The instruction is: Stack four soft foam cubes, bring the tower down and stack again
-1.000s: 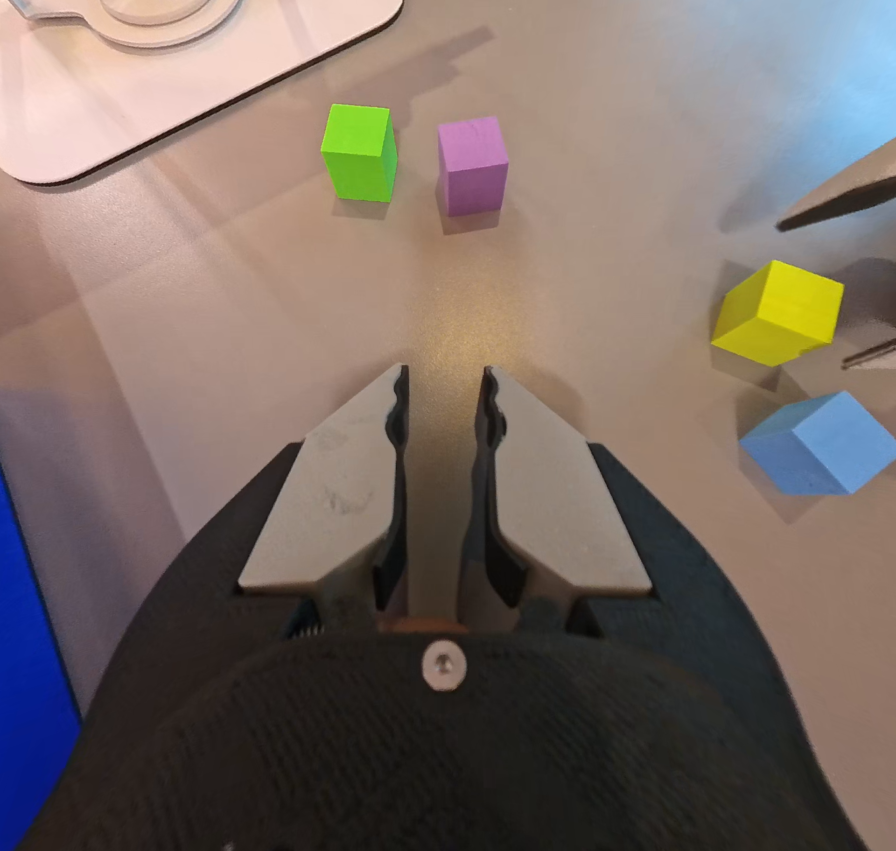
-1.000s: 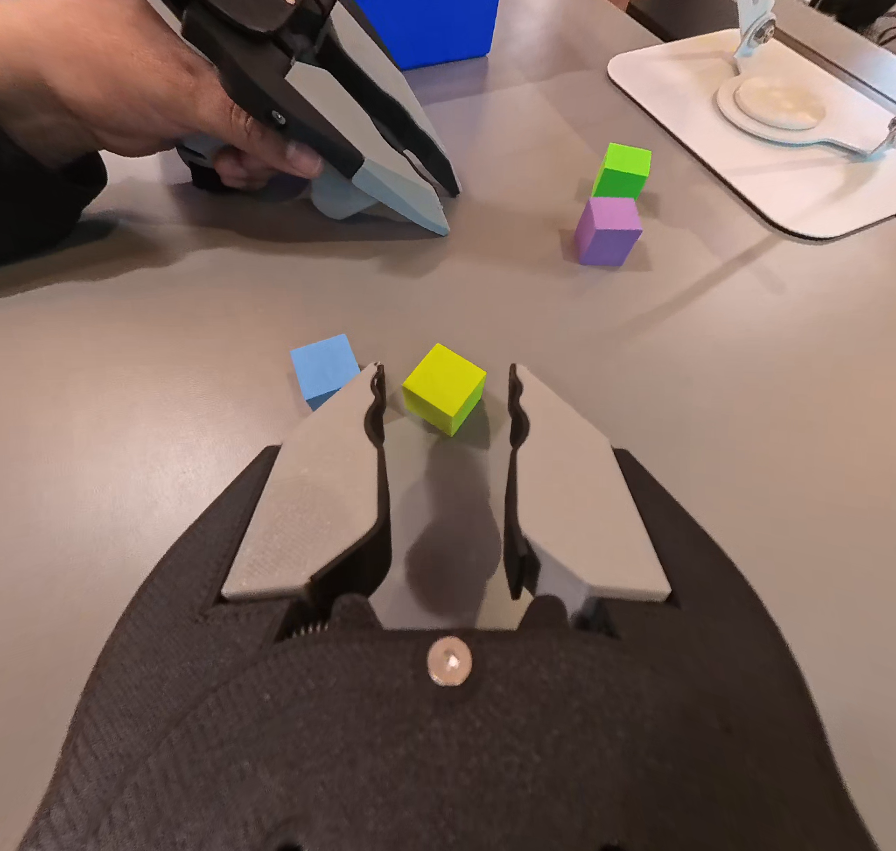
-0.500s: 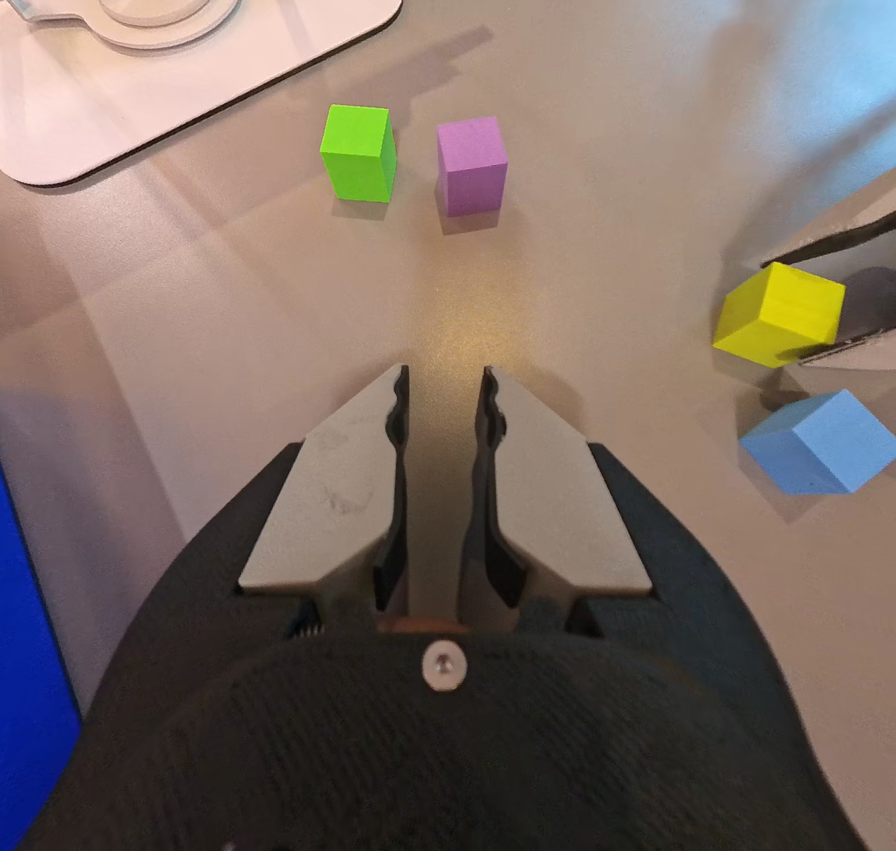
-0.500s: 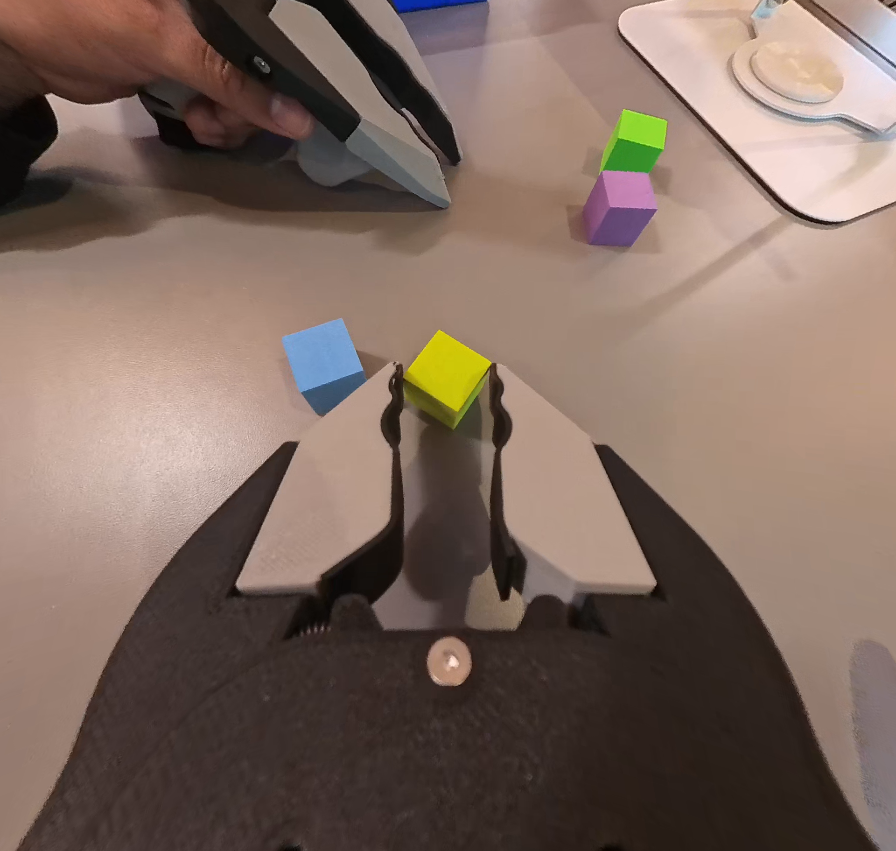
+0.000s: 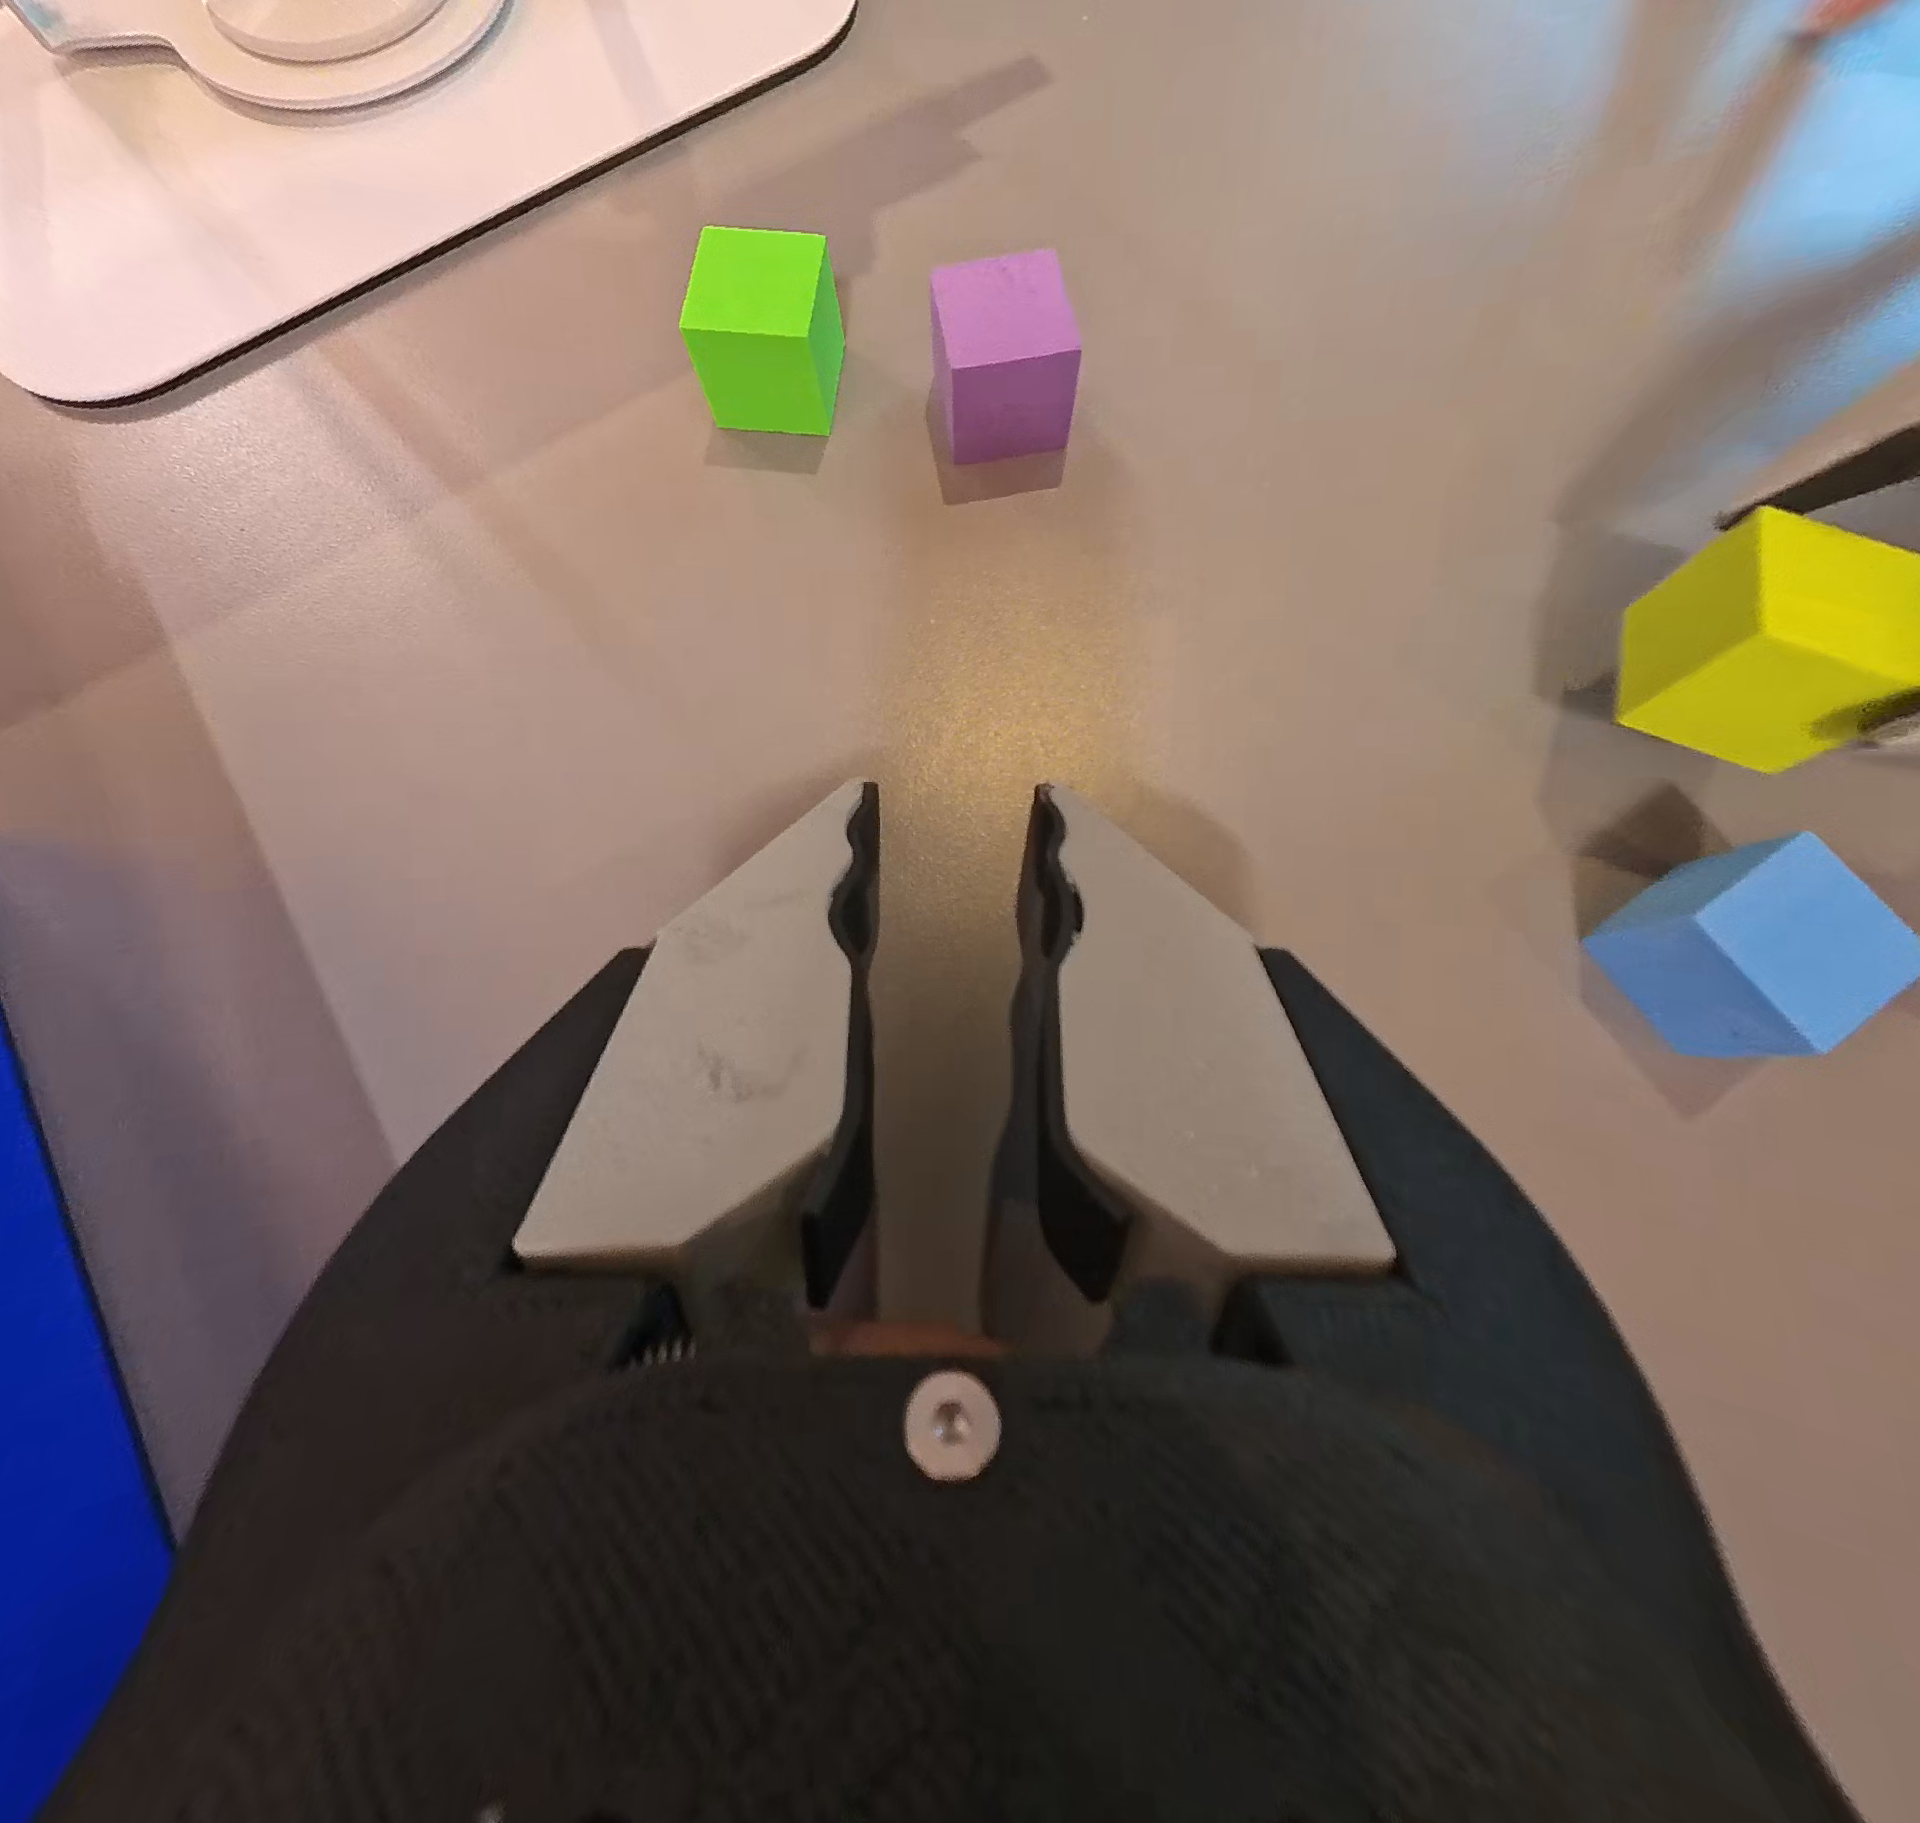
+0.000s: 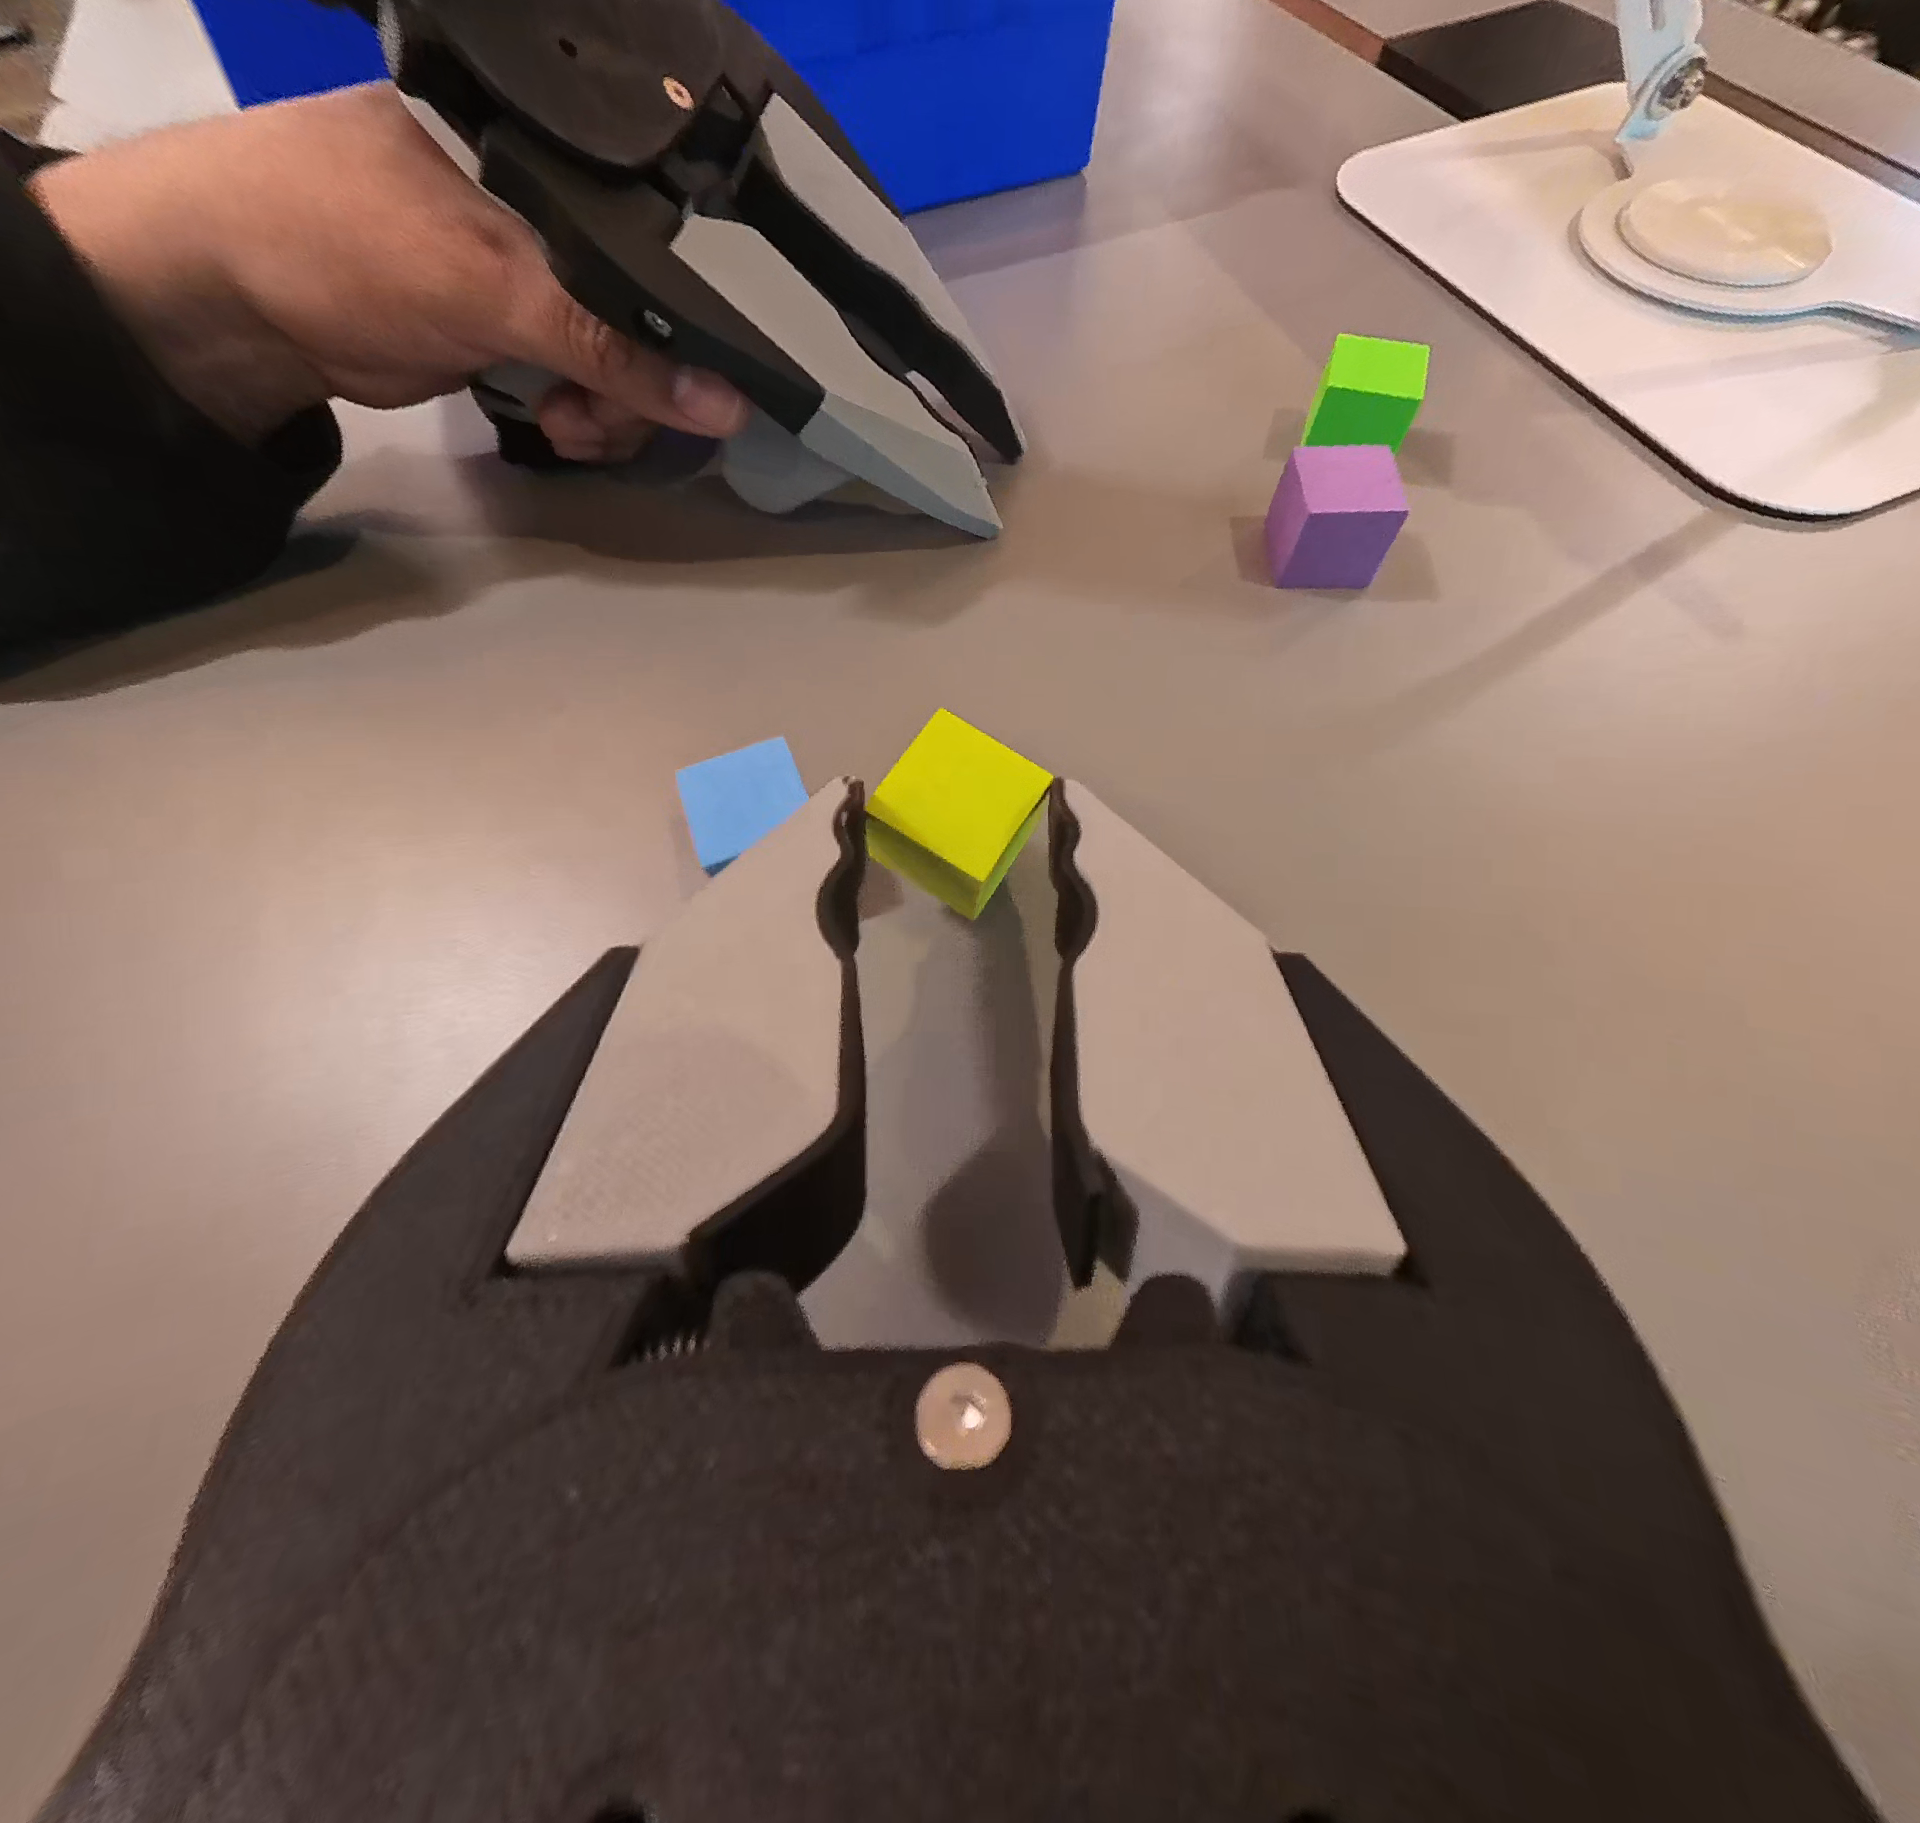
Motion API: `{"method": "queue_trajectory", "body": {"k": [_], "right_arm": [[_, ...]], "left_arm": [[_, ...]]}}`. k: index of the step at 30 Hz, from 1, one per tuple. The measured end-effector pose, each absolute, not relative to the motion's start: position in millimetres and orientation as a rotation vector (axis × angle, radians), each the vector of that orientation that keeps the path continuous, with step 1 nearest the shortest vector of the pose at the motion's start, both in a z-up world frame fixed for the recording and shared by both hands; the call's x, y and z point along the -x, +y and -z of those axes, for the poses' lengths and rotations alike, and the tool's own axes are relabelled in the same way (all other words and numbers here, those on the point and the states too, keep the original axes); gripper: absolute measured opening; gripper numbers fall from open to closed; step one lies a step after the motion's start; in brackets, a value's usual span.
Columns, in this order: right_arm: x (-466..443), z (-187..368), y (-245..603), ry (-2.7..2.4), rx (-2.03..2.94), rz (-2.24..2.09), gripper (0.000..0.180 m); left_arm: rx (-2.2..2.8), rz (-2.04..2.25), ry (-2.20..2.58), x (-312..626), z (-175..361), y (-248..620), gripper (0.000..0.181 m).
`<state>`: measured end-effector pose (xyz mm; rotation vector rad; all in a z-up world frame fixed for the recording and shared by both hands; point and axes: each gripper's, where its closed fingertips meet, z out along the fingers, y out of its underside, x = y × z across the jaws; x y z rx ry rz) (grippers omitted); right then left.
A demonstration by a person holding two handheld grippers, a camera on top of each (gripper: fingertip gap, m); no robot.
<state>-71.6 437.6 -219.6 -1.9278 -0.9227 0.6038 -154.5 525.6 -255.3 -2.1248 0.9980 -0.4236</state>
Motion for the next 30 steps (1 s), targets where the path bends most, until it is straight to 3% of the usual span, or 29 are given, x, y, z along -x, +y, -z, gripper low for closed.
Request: {"method": "queue_trajectory", "body": {"k": [30], "right_arm": [[97, 195, 400, -1.420, 1.557, -0.812, 0.032]], "left_arm": [[2.108, 0.400, 1.018, 153, 255, 524, 0.025]]}}
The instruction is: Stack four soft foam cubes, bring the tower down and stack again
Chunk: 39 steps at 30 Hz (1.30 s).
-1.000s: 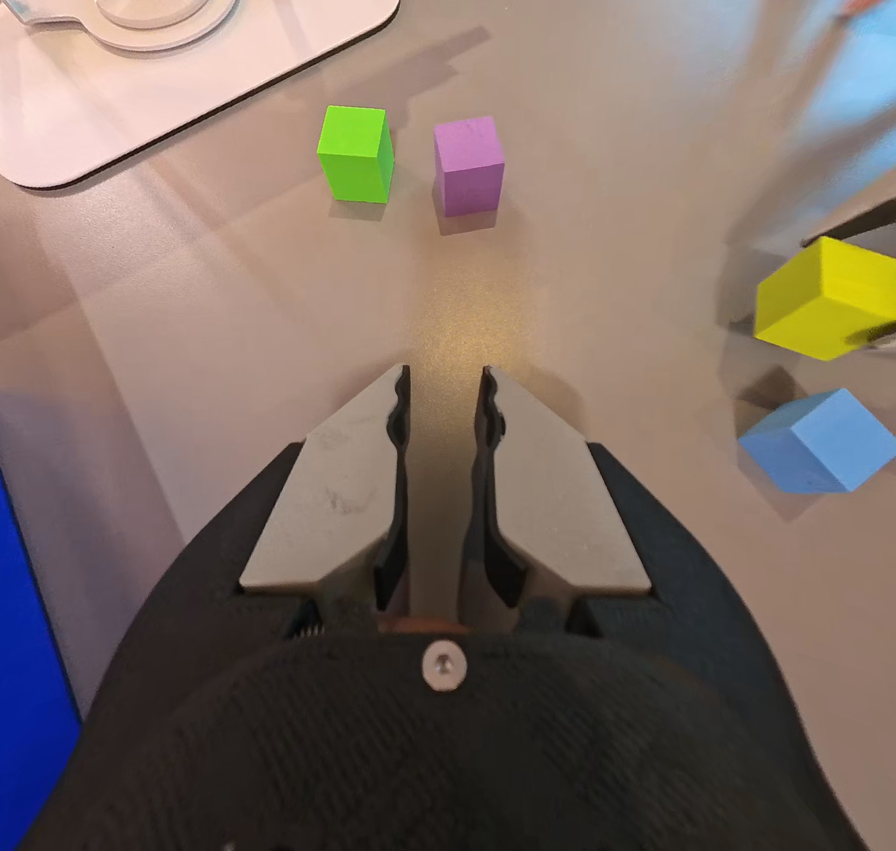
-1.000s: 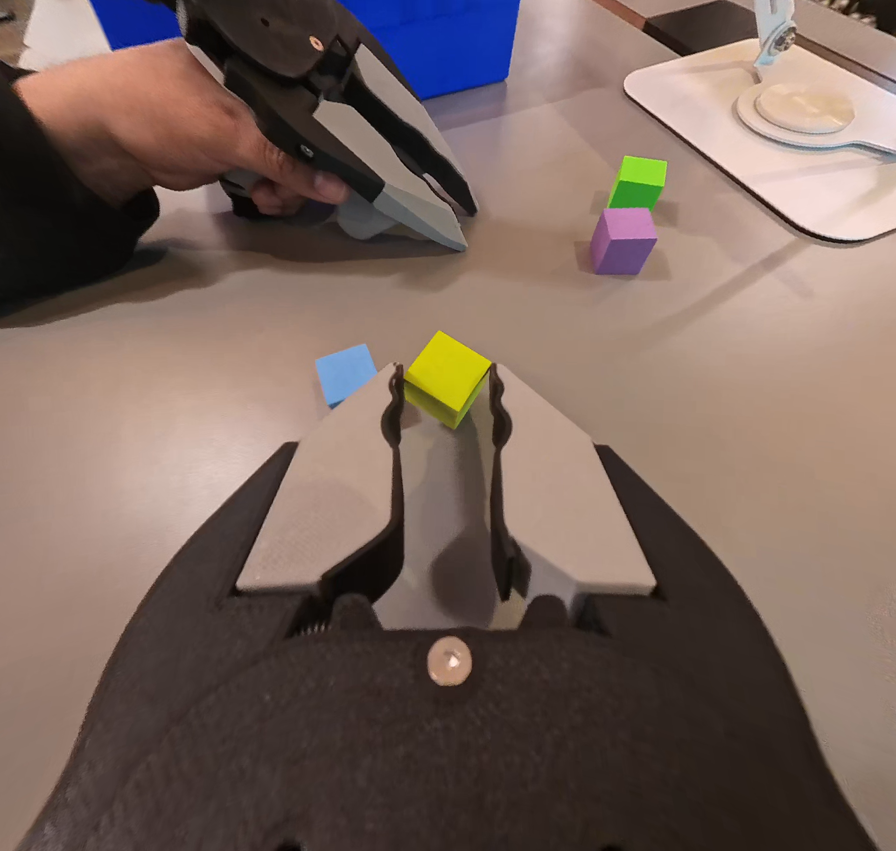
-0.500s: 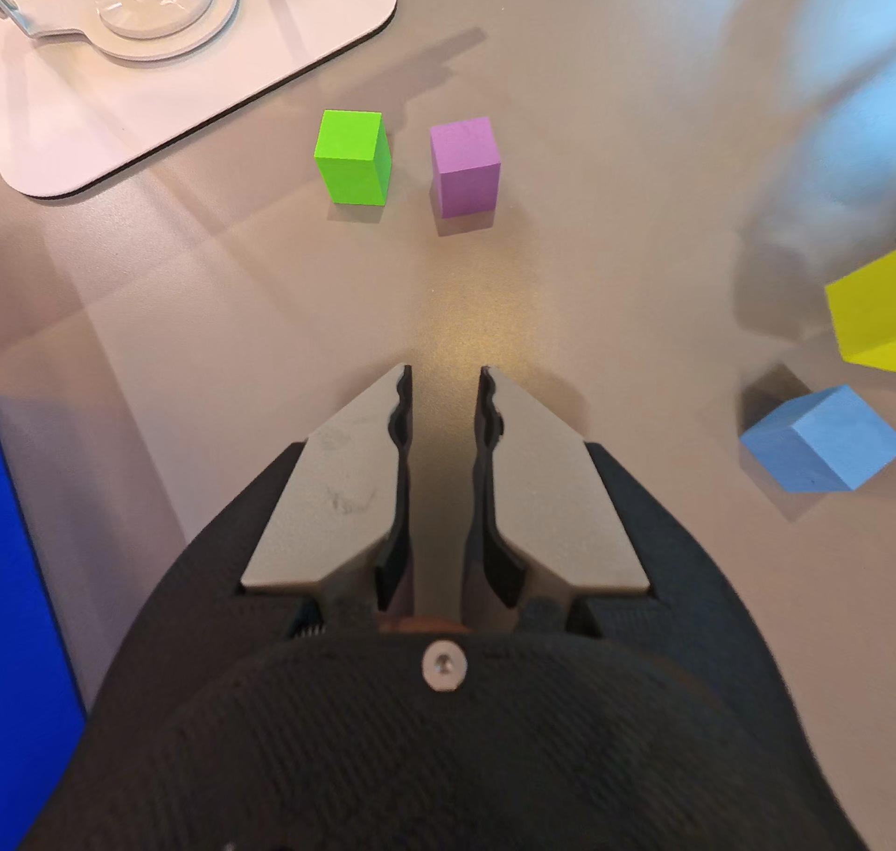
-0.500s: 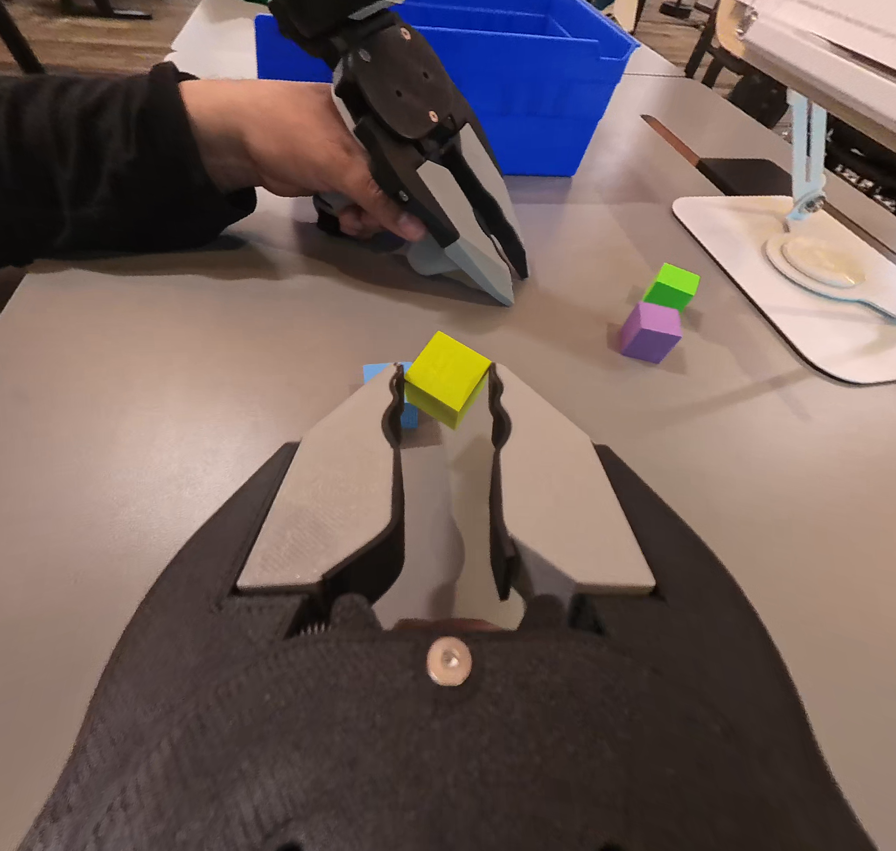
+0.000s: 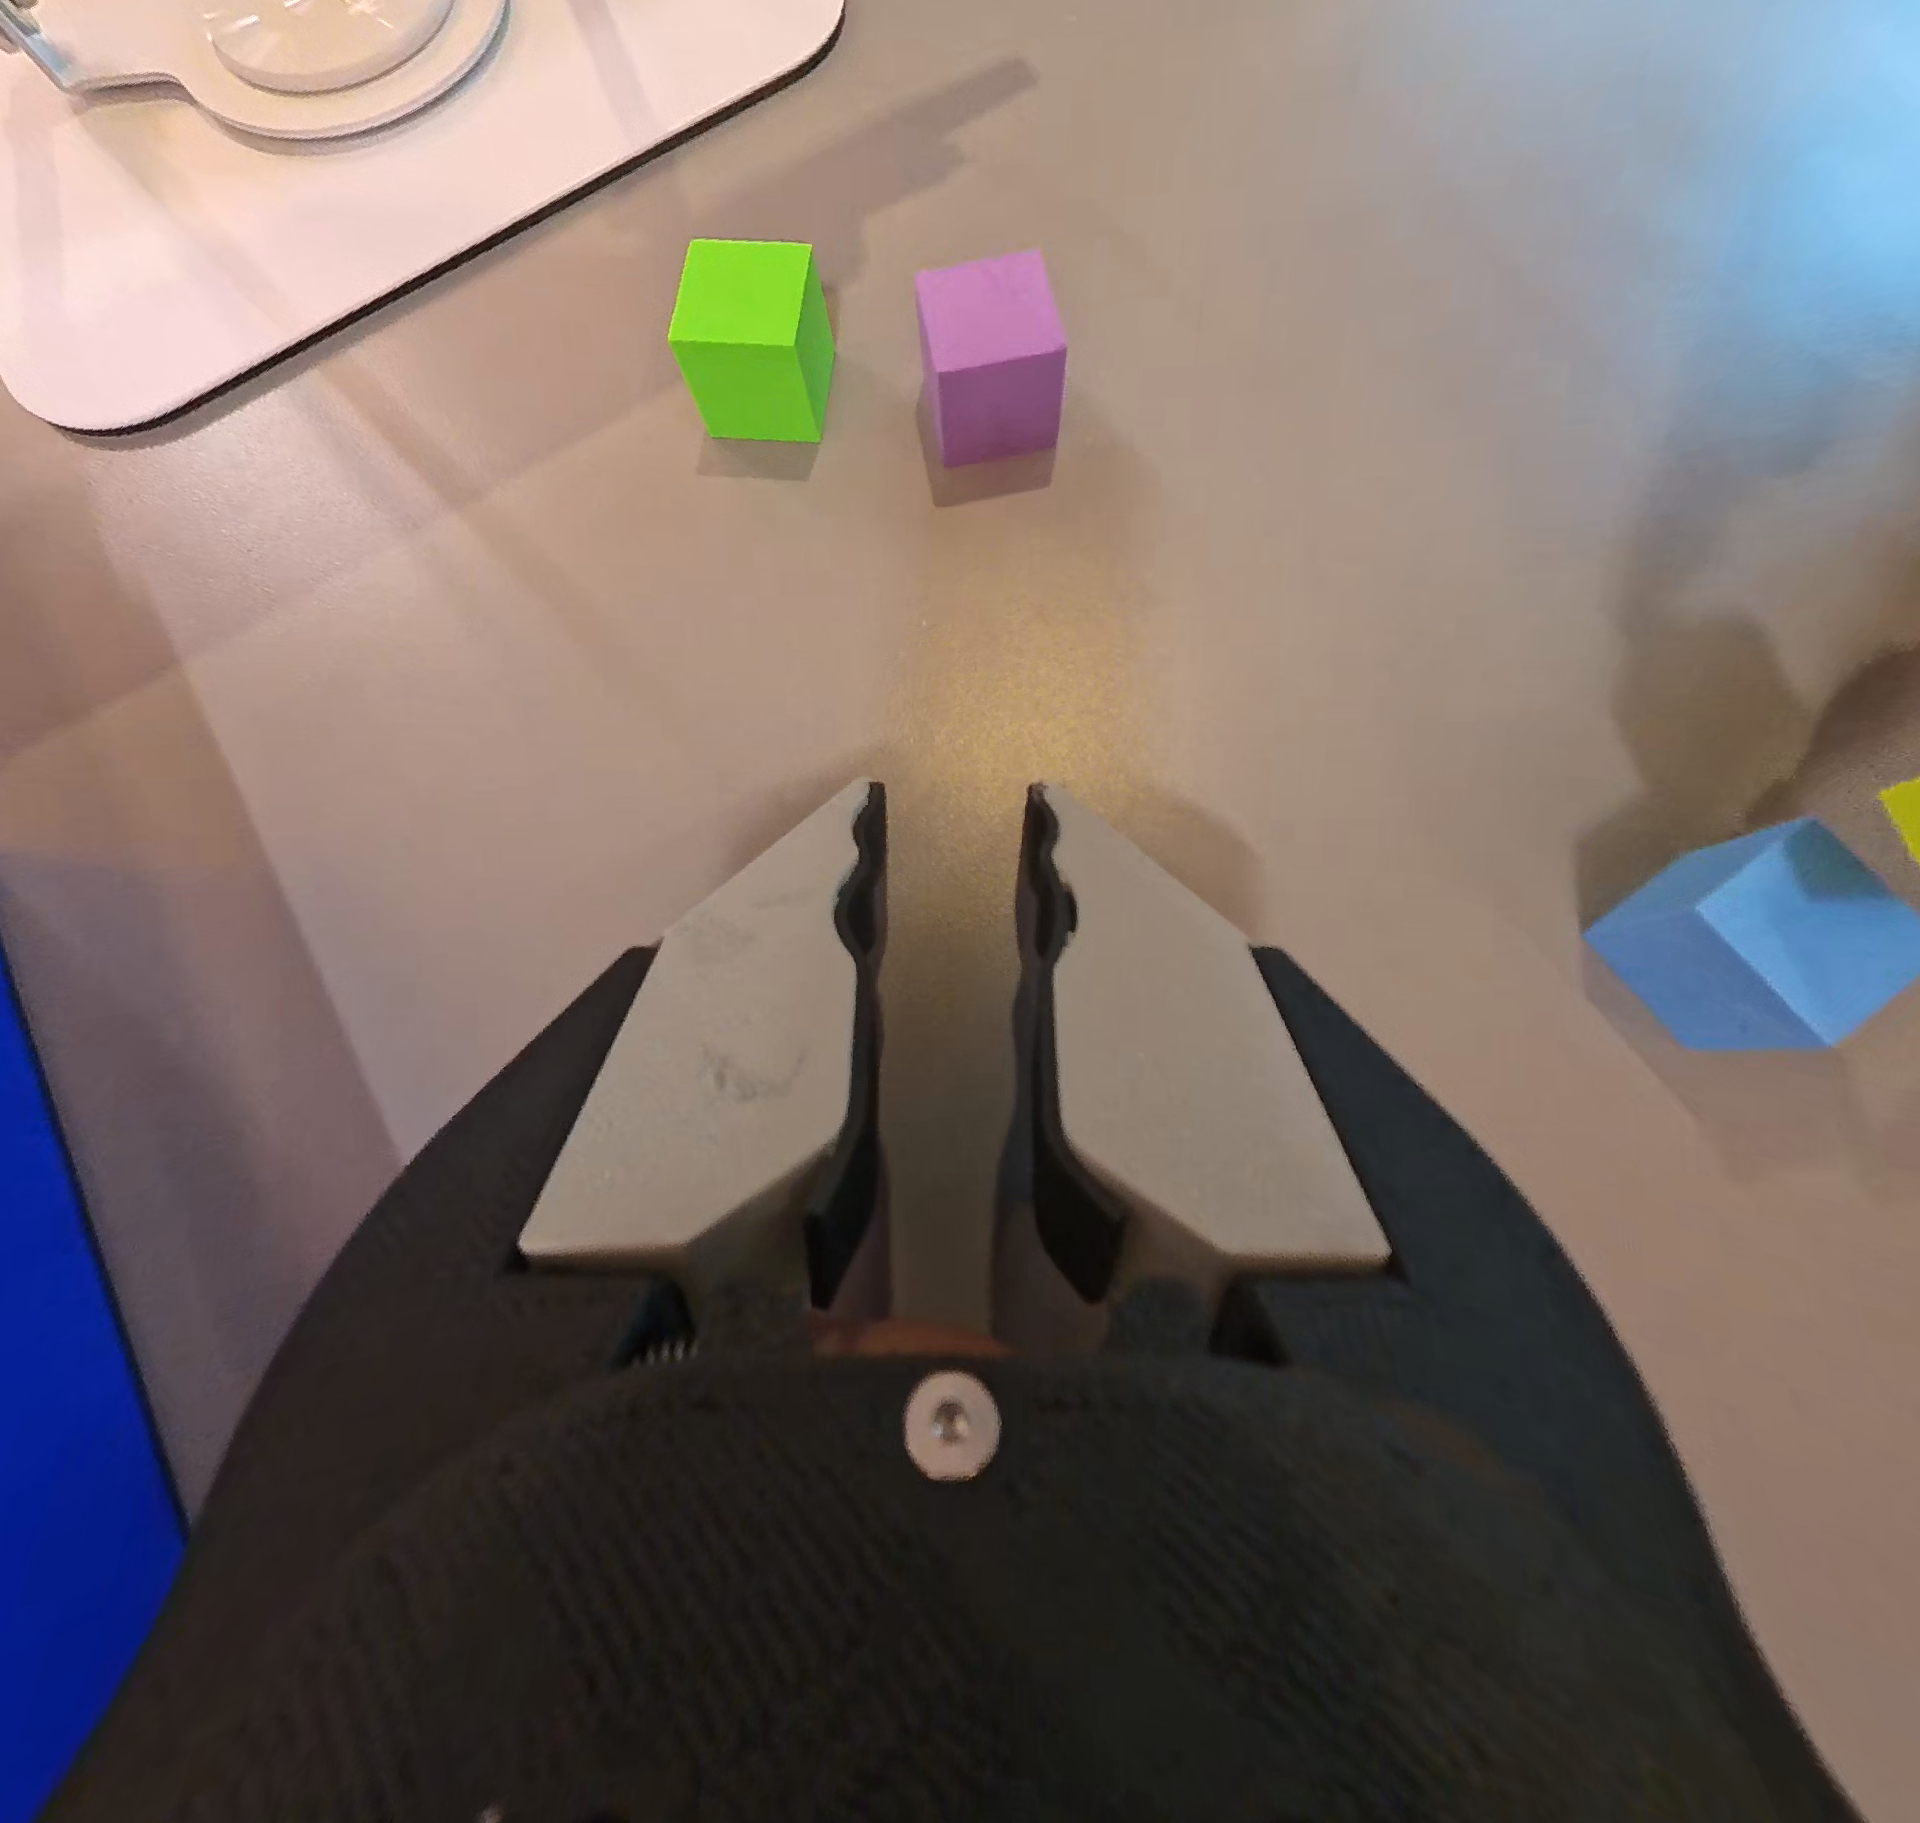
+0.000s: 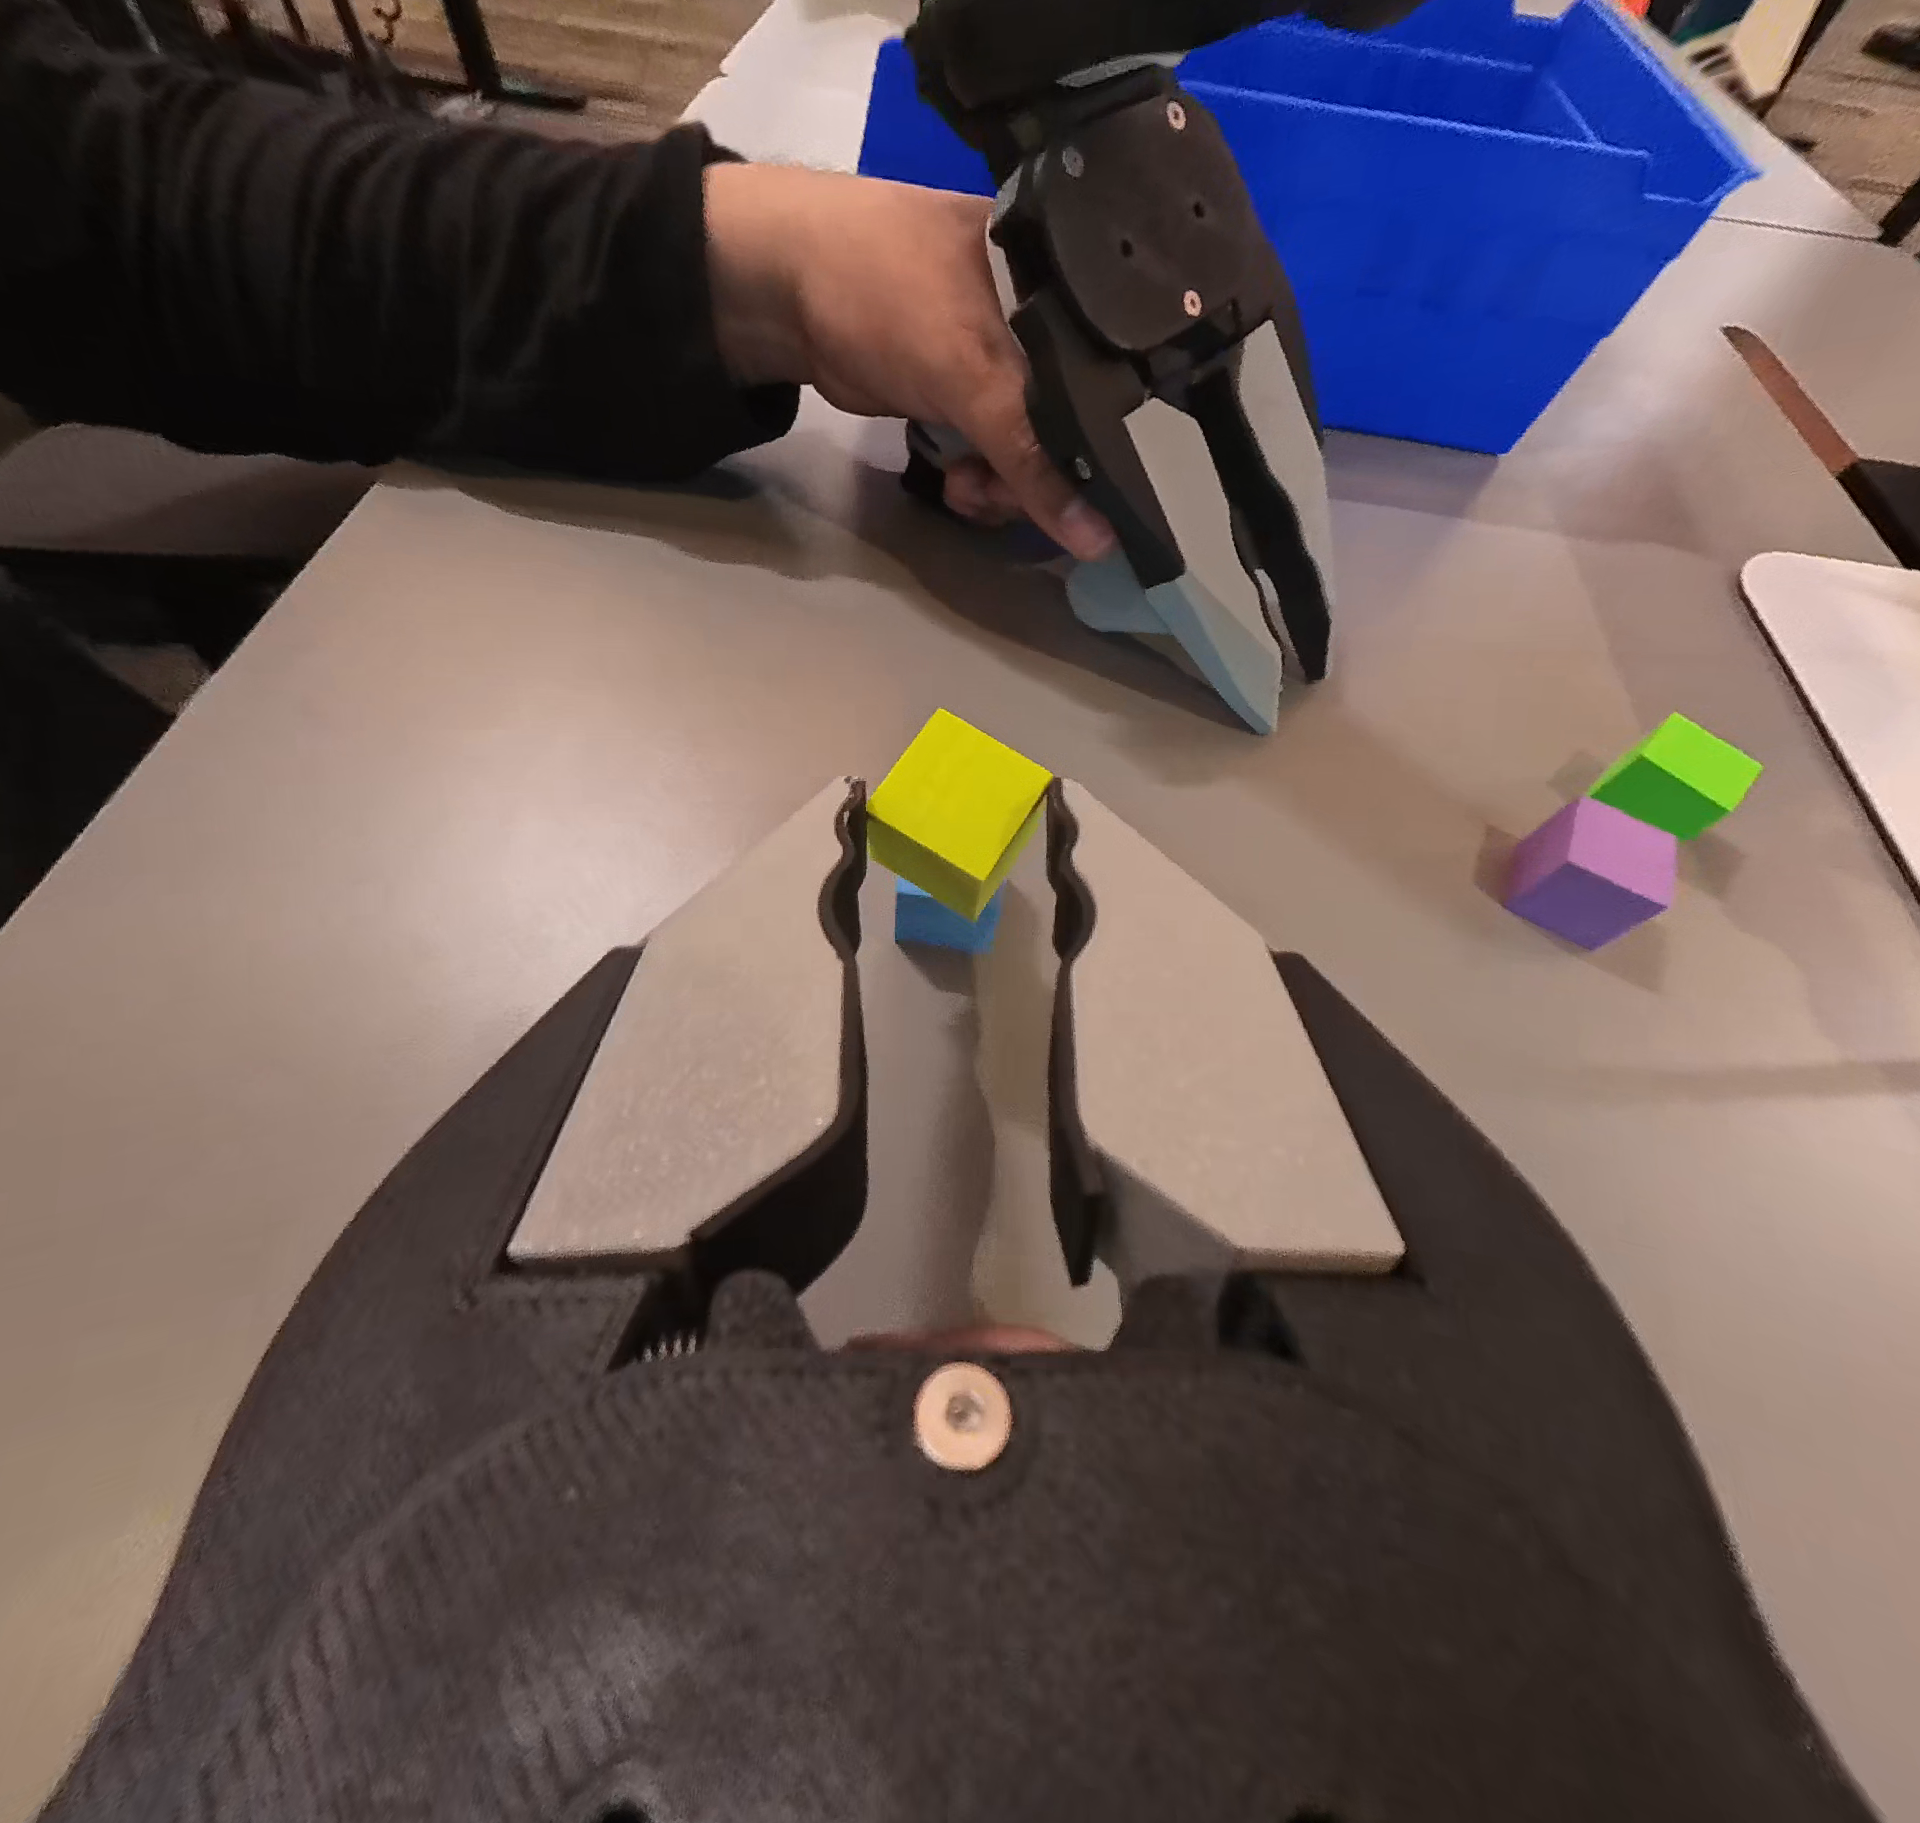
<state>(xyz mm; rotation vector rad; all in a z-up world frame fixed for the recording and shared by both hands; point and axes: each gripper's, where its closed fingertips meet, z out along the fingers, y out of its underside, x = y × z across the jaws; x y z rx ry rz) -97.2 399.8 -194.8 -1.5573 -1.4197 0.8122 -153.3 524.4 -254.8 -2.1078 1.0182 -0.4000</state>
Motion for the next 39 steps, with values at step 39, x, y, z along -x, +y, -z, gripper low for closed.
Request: {"method": "queue_trajectory", "body": {"k": [39], "right_arm": [[106, 209, 400, -1.912, 1.500, -0.805, 0.031]], "left_arm": [[2.104, 0.400, 1.027, 152, 255, 524, 0.024]]}}
